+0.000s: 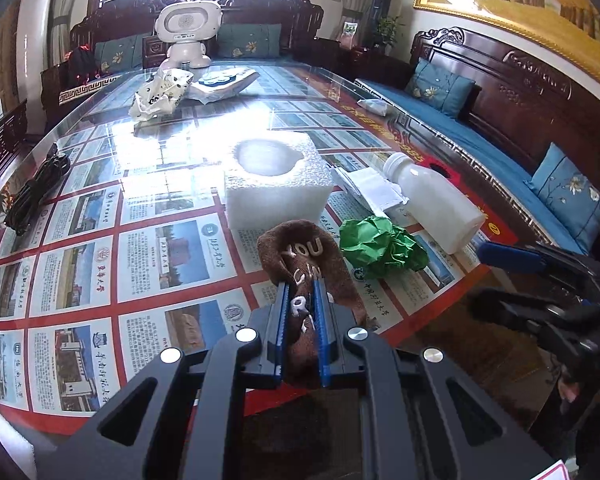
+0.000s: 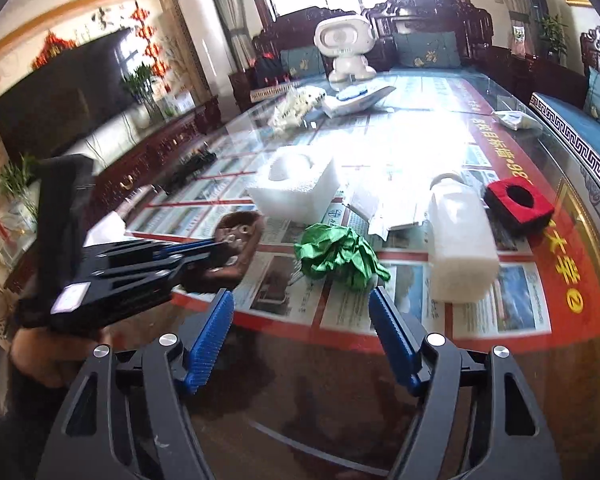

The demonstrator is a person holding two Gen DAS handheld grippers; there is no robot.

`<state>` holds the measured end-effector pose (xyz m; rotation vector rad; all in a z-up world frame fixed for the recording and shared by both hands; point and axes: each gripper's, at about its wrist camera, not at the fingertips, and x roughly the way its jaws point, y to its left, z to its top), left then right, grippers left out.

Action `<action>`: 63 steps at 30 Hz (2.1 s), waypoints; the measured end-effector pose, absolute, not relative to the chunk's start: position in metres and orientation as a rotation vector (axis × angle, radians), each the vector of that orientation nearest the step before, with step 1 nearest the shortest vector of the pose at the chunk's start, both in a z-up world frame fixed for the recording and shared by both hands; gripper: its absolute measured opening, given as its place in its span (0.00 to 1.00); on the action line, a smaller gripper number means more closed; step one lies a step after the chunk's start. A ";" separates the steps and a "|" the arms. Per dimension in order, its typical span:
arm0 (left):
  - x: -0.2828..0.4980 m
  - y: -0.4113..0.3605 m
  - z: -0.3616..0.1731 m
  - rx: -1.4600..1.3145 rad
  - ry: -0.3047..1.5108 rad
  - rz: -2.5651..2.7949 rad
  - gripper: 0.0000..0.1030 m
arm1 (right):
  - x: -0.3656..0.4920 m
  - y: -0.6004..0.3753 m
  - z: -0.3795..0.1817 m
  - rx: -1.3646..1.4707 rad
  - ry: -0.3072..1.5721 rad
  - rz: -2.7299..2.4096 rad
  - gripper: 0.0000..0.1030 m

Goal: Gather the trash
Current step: 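Close right tool on the green crumpled plastic and lift it, then carry both items down over the yellow bin and open both tools to drop them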

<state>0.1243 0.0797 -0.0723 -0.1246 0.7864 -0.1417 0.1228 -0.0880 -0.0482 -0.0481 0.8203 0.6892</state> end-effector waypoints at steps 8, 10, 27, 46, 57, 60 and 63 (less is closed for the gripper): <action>0.123 0.093 -0.071 -0.149 0.777 -0.135 0.13 | 0.172 -0.047 -0.072 -0.135 0.901 0.581 0.68; 0.123 0.094 -0.071 -0.150 0.777 -0.137 0.13 | 0.179 -0.044 -0.080 -0.149 0.925 0.557 0.66; 0.116 0.087 -0.068 -0.166 0.775 -0.166 0.13 | 0.148 -0.087 -0.069 -0.035 0.880 0.673 0.36; 0.014 0.020 -0.032 -0.118 0.693 -0.315 0.13 | 0.021 -0.168 -0.012 -0.026 0.732 0.811 0.36; -0.071 -0.028 -0.031 -0.080 0.666 -0.427 0.13 | -0.066 -0.225 -0.019 -0.012 0.709 0.816 0.36; -0.092 -0.038 -0.039 -0.069 0.677 -0.447 0.13 | -0.090 -0.237 -0.028 -0.006 0.717 0.814 0.36; -0.111 -0.047 -0.050 -0.070 0.694 -0.468 0.13 | -0.114 -0.243 -0.038 -0.005 0.729 0.819 0.36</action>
